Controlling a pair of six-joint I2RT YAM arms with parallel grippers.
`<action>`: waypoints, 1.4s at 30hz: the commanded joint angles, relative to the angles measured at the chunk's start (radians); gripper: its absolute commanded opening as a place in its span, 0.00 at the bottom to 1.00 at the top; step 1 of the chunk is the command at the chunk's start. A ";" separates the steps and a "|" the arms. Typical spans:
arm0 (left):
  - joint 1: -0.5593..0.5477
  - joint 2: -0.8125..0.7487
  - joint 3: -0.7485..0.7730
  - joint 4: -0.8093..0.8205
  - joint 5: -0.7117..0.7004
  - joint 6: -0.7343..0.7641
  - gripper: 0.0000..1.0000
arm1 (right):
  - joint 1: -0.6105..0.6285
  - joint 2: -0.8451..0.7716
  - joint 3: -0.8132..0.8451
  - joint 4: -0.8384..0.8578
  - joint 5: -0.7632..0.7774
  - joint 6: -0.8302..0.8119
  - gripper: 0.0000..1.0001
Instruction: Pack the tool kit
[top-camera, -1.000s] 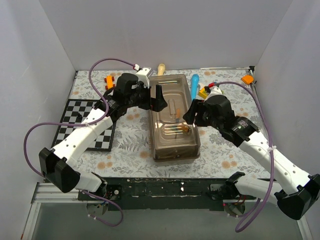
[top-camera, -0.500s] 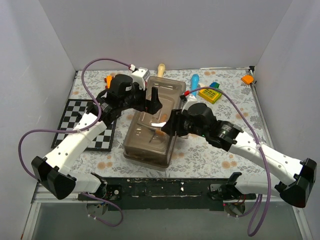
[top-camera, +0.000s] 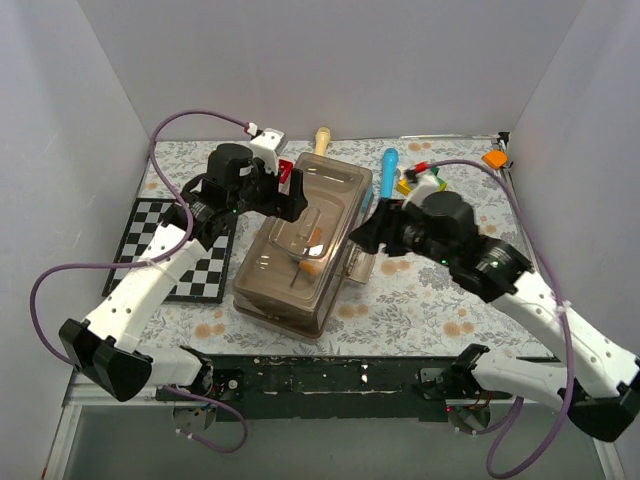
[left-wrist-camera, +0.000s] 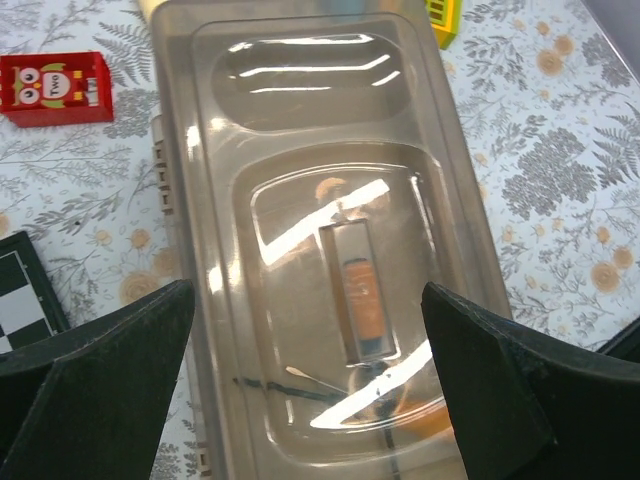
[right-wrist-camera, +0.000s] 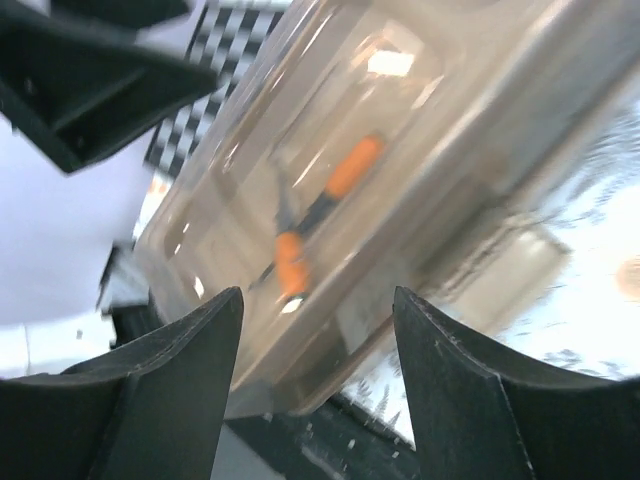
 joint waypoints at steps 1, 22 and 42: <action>0.071 0.007 -0.005 0.051 0.039 0.025 0.98 | -0.221 -0.136 -0.088 -0.041 -0.045 -0.027 0.71; 0.189 0.002 -0.252 0.279 0.234 -0.025 0.98 | -0.563 -0.120 -0.701 0.578 -0.475 0.238 0.63; 0.189 0.022 -0.257 0.269 0.254 -0.030 0.89 | -0.416 0.060 -0.650 0.668 -0.377 0.302 0.50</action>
